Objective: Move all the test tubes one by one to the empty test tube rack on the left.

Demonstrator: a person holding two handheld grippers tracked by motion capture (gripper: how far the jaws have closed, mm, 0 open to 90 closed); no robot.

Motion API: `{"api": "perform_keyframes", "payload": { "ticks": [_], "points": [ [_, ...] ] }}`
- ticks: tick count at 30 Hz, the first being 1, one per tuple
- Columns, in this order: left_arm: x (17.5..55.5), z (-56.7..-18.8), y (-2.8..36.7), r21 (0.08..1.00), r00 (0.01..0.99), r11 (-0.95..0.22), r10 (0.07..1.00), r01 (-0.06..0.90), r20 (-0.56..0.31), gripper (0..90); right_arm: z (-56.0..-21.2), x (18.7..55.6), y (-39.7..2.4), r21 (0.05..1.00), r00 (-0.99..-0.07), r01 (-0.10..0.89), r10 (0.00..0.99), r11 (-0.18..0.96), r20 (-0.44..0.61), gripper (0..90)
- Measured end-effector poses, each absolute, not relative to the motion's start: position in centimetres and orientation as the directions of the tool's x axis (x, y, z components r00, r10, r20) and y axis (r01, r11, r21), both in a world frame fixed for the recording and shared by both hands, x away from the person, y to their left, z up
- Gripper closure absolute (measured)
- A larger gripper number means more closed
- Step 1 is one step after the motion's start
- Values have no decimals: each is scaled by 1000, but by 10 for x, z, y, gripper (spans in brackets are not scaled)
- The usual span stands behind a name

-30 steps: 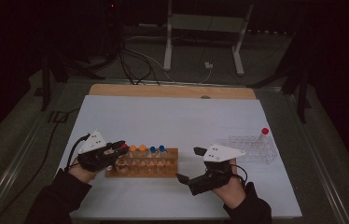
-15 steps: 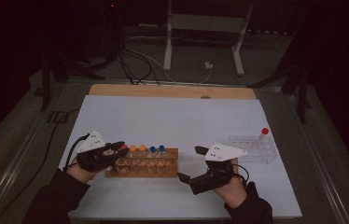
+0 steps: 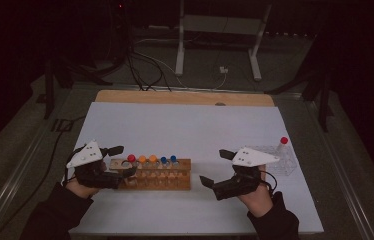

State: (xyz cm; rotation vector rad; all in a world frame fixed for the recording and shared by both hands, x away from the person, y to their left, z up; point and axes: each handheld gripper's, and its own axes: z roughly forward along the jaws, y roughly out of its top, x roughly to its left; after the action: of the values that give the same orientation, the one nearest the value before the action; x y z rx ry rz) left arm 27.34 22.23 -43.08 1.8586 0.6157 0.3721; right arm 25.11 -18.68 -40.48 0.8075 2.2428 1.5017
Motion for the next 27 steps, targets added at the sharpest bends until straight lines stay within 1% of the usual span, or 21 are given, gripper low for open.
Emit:
{"api": "perform_keyframes", "payload": {
  "ticks": [1,4,6,10,17,24,27],
  "points": [
    [273,-430,223,932,820,-277,571,234,-36,152,-404,253,-190,919,-780,274,624,282,41,0],
    [273,-430,225,933,834,-272,549,235,-50,53,-403,258,-202,923,-748,269,664,274,21,0],
    [273,-430,225,932,836,-278,547,231,-44,27,-402,263,-213,927,-722,272,691,260,17,0],
    [273,-430,227,936,847,-273,530,223,-47,18,-401,274,-241,933,-645,275,765,232,0,0],
    [273,-430,227,936,839,-273,542,223,-42,14,-406,290,-288,934,-499,308,866,178,-1,0],
    [273,-431,228,935,843,-277,536,223,-42,14,-418,302,-321,925,-371,352,929,145,-5,0],
    [274,-431,228,934,842,-276,537,227,-46,14,-424,307,-332,919,-330,375,944,124,7,0]
  ]
}}
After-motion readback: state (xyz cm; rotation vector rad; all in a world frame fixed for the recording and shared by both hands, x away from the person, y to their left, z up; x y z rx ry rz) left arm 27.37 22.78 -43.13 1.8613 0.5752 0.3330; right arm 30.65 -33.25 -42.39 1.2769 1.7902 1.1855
